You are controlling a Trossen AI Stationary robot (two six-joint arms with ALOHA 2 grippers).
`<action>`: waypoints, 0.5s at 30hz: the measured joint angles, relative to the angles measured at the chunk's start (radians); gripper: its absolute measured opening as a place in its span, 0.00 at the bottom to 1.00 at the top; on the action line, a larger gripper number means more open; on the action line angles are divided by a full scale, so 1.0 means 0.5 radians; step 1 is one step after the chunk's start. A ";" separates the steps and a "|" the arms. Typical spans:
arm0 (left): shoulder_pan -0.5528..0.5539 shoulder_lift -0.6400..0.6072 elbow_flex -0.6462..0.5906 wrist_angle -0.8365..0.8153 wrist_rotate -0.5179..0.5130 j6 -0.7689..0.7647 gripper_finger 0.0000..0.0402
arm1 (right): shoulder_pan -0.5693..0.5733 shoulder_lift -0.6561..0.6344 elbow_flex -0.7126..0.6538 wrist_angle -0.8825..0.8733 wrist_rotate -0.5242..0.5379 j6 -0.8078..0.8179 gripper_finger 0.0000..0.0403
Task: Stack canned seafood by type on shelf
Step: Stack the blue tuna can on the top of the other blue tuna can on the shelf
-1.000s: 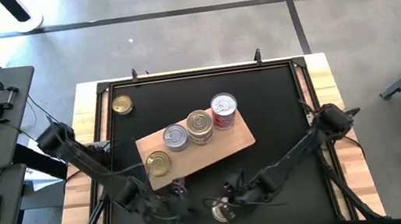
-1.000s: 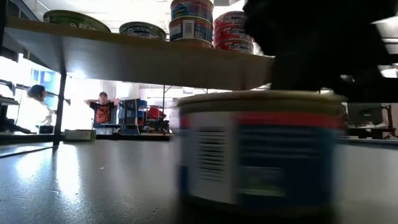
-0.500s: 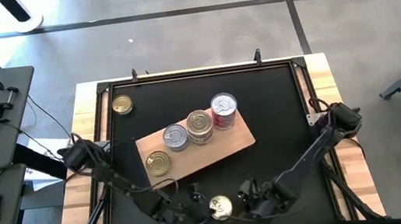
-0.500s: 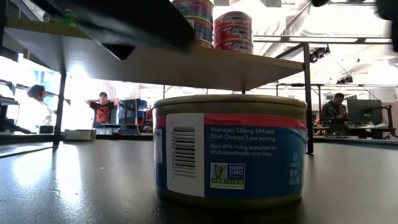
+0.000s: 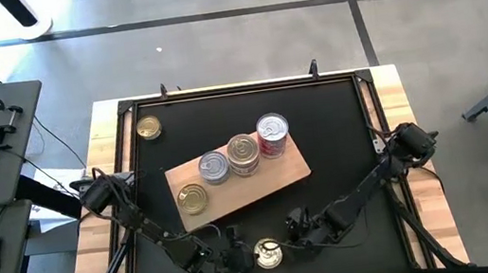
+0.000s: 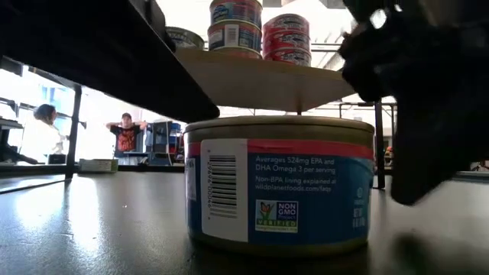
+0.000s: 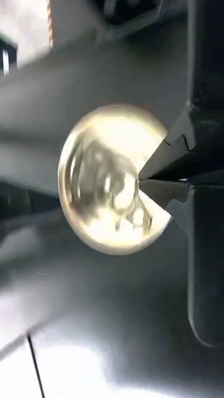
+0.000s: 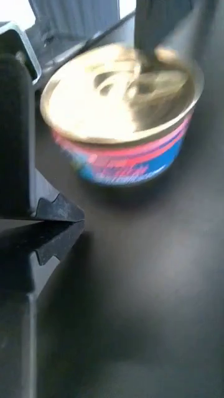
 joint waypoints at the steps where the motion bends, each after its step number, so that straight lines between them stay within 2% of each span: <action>1: 0.013 0.000 0.000 -0.013 -0.013 -0.017 0.00 | -0.012 0.000 0.000 0.025 0.009 -0.021 0.00; 15: 0.054 0.069 -0.003 0.033 0.001 -0.083 0.00 | -0.051 0.000 0.004 0.281 -0.011 -0.088 0.00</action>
